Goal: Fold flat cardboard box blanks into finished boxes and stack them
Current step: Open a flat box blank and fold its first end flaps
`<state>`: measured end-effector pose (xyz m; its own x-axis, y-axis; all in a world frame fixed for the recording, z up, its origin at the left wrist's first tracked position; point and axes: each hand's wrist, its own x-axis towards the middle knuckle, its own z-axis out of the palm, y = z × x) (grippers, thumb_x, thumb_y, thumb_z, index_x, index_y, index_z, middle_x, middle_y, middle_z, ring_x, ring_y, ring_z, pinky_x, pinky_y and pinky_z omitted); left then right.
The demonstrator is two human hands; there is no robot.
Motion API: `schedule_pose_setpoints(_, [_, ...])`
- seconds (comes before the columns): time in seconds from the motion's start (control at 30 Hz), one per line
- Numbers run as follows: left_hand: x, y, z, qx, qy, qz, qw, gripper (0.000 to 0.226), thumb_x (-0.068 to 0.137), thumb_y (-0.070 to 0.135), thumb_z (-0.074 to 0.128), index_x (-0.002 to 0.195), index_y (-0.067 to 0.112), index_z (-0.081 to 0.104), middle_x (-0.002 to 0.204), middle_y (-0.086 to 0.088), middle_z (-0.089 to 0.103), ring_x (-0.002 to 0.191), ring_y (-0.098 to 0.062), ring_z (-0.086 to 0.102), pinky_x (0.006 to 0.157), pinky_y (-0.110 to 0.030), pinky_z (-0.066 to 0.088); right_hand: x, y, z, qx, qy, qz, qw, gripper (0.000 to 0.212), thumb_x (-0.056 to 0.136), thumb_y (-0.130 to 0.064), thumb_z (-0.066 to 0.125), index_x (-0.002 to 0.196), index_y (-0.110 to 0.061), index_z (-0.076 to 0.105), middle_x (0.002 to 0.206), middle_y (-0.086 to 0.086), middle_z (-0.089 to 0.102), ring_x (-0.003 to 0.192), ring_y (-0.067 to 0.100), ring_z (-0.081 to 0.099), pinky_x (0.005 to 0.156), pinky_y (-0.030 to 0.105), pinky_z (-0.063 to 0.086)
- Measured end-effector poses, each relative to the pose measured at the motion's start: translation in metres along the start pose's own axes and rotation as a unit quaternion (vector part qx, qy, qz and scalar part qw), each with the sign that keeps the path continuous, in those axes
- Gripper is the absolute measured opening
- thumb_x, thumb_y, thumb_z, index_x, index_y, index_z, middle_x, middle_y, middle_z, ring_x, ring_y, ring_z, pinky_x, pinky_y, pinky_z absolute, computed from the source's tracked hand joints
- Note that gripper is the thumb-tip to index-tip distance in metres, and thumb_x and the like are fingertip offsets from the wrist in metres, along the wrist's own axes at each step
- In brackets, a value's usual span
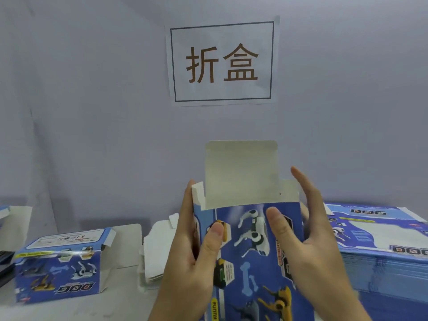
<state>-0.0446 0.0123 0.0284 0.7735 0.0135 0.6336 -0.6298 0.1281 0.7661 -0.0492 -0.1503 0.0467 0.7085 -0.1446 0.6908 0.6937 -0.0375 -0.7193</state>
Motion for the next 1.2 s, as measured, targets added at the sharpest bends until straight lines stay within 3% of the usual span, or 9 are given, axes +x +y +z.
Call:
schedule_pose_setpoints(0.2, [-0.001, -0.006, 0.0, 0.022, -0.008, 0.02, 1.0, 0.066, 0.081, 0.048, 0.054, 0.14, 0.063, 0.03, 0.12, 0.021, 0.065, 0.094, -0.001, 0.067, 0.079, -0.007, 0.05, -0.004, 0.017, 0.009, 0.057, 0.014, 0.047, 0.997, 0.056, 0.065, -0.047, 0.069, 0.12, -0.057, 0.063, 0.092, -0.007, 0.079, 0.077, 0.022, 0.076, 0.058, 0.034, 0.063])
schedule_pose_setpoints(0.3, [0.0, -0.007, 0.0, 0.087, -0.007, 0.05, 0.995, 0.036, 0.099, 0.046, 0.048, 0.13, 0.065, 0.046, 0.084, 0.019, 0.065, 0.058, 0.002, 0.057, 0.061, -0.006, 0.045, -0.005, 0.021, 0.008, 0.051, 0.012, 0.047, 0.998, 0.039, 0.072, -0.045, 0.068, 0.111, -0.051, 0.07, 0.084, 0.001, 0.077, 0.074, 0.017, 0.075, 0.055, 0.025, 0.06])
schedule_pose_setpoints(0.43, [0.002, -0.004, 0.002, 0.056, 0.023, 0.009, 0.998, 0.034, 0.07, 0.059, 0.054, 0.098, 0.045, 0.067, 0.101, -0.002, 0.067, 0.082, -0.018, 0.069, 0.066, -0.03, 0.057, -0.009, 0.023, 0.011, 0.032, 0.024, 0.042, 0.998, 0.039, 0.083, -0.065, 0.06, 0.103, -0.034, 0.071, 0.102, 0.002, 0.072, 0.089, 0.025, 0.072, 0.072, 0.04, 0.059])
schedule_pose_setpoints(0.53, [0.004, 0.001, 0.005, 0.007, 0.077, -0.026, 0.997, 0.061, 0.077, 0.068, 0.069, 0.083, 0.009, 0.057, 0.07, -0.001, 0.062, 0.06, -0.009, 0.065, 0.047, -0.017, 0.048, -0.009, 0.015, 0.011, 0.058, 0.003, 0.074, 0.996, 0.048, 0.076, -0.072, 0.053, 0.087, -0.03, 0.073, 0.092, -0.001, 0.073, 0.077, 0.021, 0.074, 0.061, 0.036, 0.058])
schedule_pose_setpoints(0.63, [0.004, 0.002, 0.002, 0.004, 0.08, -0.081, 0.993, 0.043, 0.099, 0.039, 0.045, 0.071, 0.007, 0.048, 0.053, -0.006, 0.05, 0.049, -0.007, 0.057, 0.039, -0.018, 0.04, -0.007, 0.015, 0.005, 0.06, -0.018, 0.09, 0.994, 0.026, 0.095, -0.032, 0.06, 0.078, -0.015, 0.069, 0.074, -0.017, 0.069, 0.062, 0.006, 0.071, 0.045, 0.016, 0.05])
schedule_pose_setpoints(0.73, [0.005, -0.002, 0.0, 0.023, 0.083, -0.114, 0.99, 0.039, 0.101, 0.013, 0.037, 0.073, 0.033, 0.056, 0.063, 0.001, 0.061, 0.056, -0.011, 0.066, 0.04, -0.021, 0.045, -0.007, 0.01, 0.008, 0.068, -0.041, 0.145, 0.986, 0.009, 0.09, -0.025, 0.061, 0.088, -0.033, 0.065, 0.078, -0.003, 0.068, 0.058, 0.017, 0.07, 0.044, 0.021, 0.051])
schedule_pose_setpoints(0.87, [0.01, 0.001, -0.001, -0.018, 0.087, -0.117, 0.989, 0.066, 0.103, 0.002, 0.034, 0.098, 0.065, 0.051, 0.077, 0.029, 0.066, 0.068, -0.01, 0.072, 0.046, -0.021, 0.053, 0.002, 0.021, 0.004, 0.092, -0.045, 0.192, 0.976, 0.065, 0.099, 0.007, 0.034, 0.111, -0.054, 0.051, 0.079, -0.018, 0.071, 0.053, 0.012, 0.066, 0.042, 0.02, 0.05])
schedule_pose_setpoints(1.07, [0.006, 0.002, 0.003, -0.07, 0.115, -0.08, 0.988, 0.007, 0.068, 0.036, 0.057, 0.074, 0.034, 0.06, 0.085, 0.009, 0.069, 0.077, -0.004, 0.067, 0.057, -0.027, 0.051, 0.007, 0.013, 0.006, 0.1, -0.06, 0.227, 0.967, 0.032, 0.098, 0.007, 0.04, 0.077, -0.012, 0.056, 0.083, 0.007, 0.068, 0.062, 0.027, 0.06, 0.051, 0.026, 0.045])
schedule_pose_setpoints(1.2, [0.004, 0.0, 0.002, -0.114, 0.1, -0.081, 0.985, 0.035, 0.054, 0.059, 0.061, 0.073, 0.03, 0.062, 0.103, 0.003, 0.072, 0.095, -0.026, 0.073, 0.072, -0.044, 0.059, 0.002, 0.011, 0.009, 0.111, -0.051, 0.179, 0.976, 0.021, 0.079, -0.031, 0.053, 0.081, -0.013, 0.064, 0.089, 0.012, 0.073, 0.078, 0.036, 0.069, 0.065, 0.045, 0.054])
